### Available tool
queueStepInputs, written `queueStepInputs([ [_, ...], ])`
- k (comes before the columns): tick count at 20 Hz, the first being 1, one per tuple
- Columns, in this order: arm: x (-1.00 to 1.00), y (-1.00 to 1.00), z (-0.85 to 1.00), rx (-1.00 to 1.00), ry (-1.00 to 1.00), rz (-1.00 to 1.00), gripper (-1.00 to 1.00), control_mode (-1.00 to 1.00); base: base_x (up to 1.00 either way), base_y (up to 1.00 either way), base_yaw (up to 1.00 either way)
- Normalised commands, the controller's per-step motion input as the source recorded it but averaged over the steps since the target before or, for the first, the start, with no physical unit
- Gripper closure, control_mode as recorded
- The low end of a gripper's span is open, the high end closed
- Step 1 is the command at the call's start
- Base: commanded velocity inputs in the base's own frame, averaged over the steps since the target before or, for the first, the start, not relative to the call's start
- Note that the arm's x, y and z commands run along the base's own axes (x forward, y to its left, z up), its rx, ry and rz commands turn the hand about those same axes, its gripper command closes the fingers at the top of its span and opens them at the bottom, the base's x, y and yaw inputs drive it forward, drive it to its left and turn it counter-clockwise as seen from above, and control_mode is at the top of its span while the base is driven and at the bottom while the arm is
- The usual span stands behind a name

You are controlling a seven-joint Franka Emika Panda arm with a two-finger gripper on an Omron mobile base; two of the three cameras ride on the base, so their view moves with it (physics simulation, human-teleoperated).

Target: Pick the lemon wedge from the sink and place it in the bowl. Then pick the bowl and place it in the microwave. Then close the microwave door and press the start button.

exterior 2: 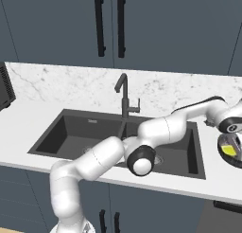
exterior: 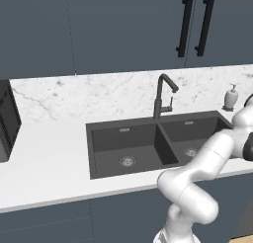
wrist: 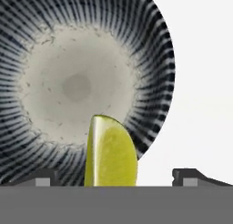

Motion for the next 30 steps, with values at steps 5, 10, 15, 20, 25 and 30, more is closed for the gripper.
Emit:
queueStepInputs([
  [5,-0.66,0.66,-0.08,0.00,-0.02,0.00,-1.00,-1.00,0.00,0.00,0.00],
  [10,-0.61,0.68,-0.46,0.00,-0.09,0.00,-1.00,-1.00,0.00,0.00,0.00],
  [15,-0.37,0.76,-0.74,0.00,-0.20,0.00,-1.00,-1.00,0.00,0.00,0.00],
  [20,-0.51,0.62,-0.37,0.00,-0.16,0.00,-1.00,-1.00,0.00,0.00,0.00],
  [25,-0.52,0.54,-0.08,0.00,-0.14,0.00,-1.00,-1.00,0.00,0.00,0.00],
  [30,-0.42,0.63,-0.05,0.00,-0.09,-0.01,-1.00,-1.00,0.00,0.00,0.00],
])
